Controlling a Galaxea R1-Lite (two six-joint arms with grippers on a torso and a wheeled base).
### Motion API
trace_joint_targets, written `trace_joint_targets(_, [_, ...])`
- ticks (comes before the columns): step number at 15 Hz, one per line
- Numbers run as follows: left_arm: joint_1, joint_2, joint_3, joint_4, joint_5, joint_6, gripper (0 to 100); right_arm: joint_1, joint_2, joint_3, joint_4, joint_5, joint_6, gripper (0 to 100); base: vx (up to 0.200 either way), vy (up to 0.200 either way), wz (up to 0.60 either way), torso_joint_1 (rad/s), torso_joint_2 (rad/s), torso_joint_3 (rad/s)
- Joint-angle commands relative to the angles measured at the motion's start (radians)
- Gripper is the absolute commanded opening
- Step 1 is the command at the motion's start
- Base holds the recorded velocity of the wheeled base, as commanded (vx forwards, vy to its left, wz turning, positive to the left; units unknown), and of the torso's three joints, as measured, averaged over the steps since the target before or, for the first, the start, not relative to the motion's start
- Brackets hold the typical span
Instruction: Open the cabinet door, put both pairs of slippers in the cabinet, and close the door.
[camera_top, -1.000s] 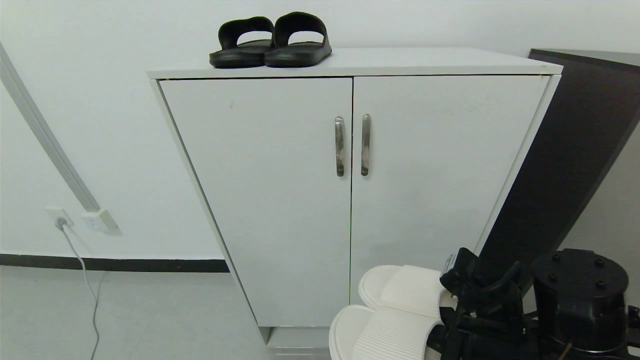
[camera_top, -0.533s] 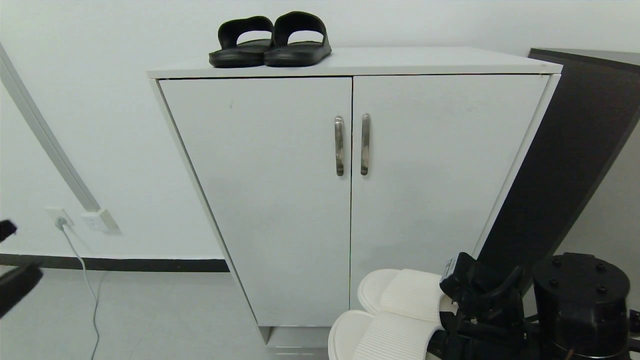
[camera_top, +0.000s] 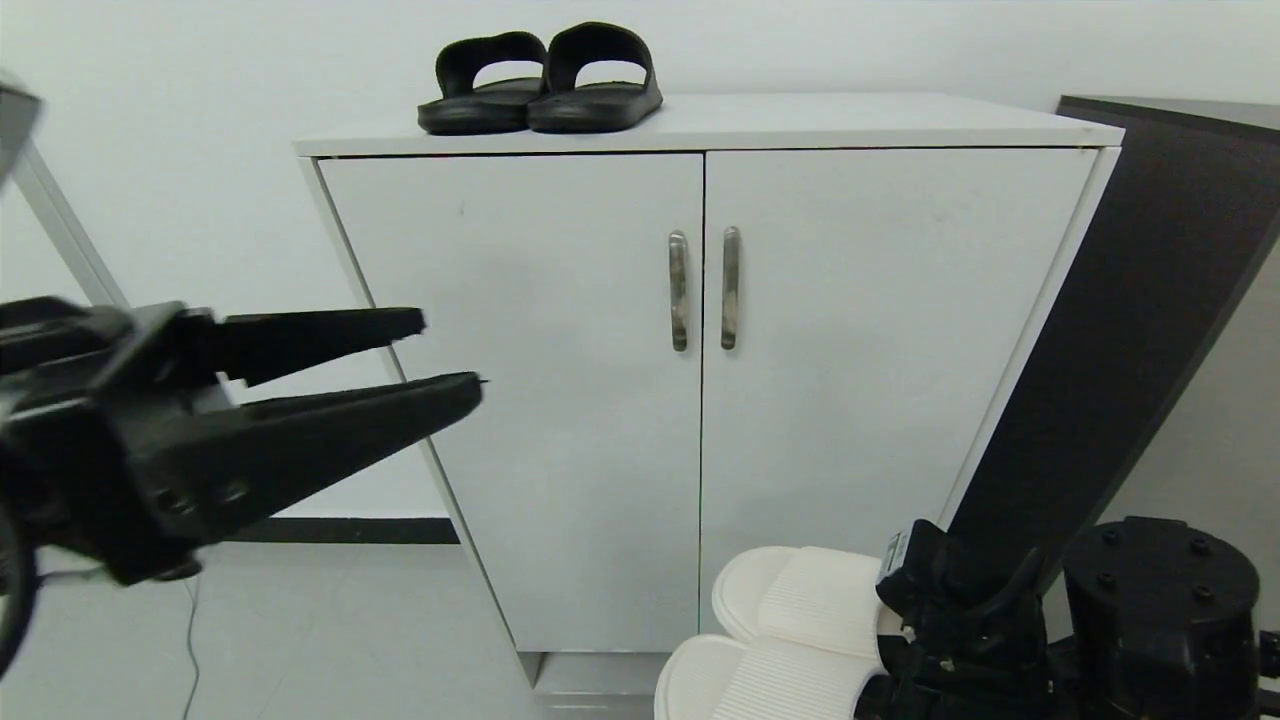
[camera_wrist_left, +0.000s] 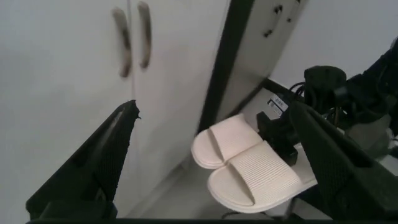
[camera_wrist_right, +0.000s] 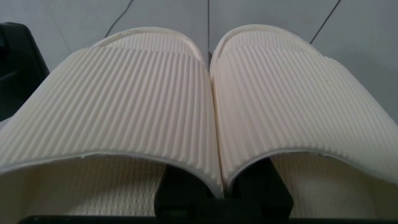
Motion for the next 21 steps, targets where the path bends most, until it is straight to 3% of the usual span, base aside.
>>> trace_joint_targets(1, [-0.098, 0.163, -0.093, -0.001, 0.002, 0.001, 100, -0.001, 0.005, -0.001, -0.001, 0.002, 0.004, 0, 0.0, 0.0, 0.0, 0.0, 0.0, 0.0])
trace_joint_targets(3, [-0.162, 0.263, -0.168, -0.001, 0.058, 0.002, 100, 0.001, 0.011, -0.001, -0.002, 0.002, 0.004, 0, 0.0, 0.0, 0.0, 0.0, 0.0, 0.0])
trace_joint_targets(6, [-0.208, 0.404, -0.257, -0.09, 0.078, -0.011, 100, 0.001, 0.021, 0.002, -0.028, 0.002, 0.005, 0, 0.0, 0.0, 0.0, 0.0, 0.0, 0.0])
trace_joint_targets(8, [-0.225, 0.482, -0.326, -0.096, 0.098, -0.033, 100, 0.001, 0.021, 0.01, -0.03, 0.002, 0.004, 0, 0.0, 0.0, 0.0, 0.0, 0.0, 0.0])
trace_joint_targets(11, [-0.225, 0.541, -0.417, -0.096, 0.024, -0.117, 100, 0.001, 0.021, 0.011, -0.03, 0.002, 0.002, 0, 0.0, 0.0, 0.0, 0.0, 0.0, 0.0])
trace_joint_targets(15, [-0.22, 0.622, -0.507, -0.098, 0.01, -0.174, 100, 0.002, 0.021, 0.011, -0.03, 0.002, 0.0, 0, 0.0, 0.0, 0.0, 0.0, 0.0, 0.0])
trace_joint_targets(21, [-0.211, 0.619, -0.51, -0.099, 0.024, -0.172, 100, 0.002, 0.025, 0.011, -0.03, 0.001, -0.001, 0, 0.0, 0.0, 0.0, 0.0, 0.0, 0.0])
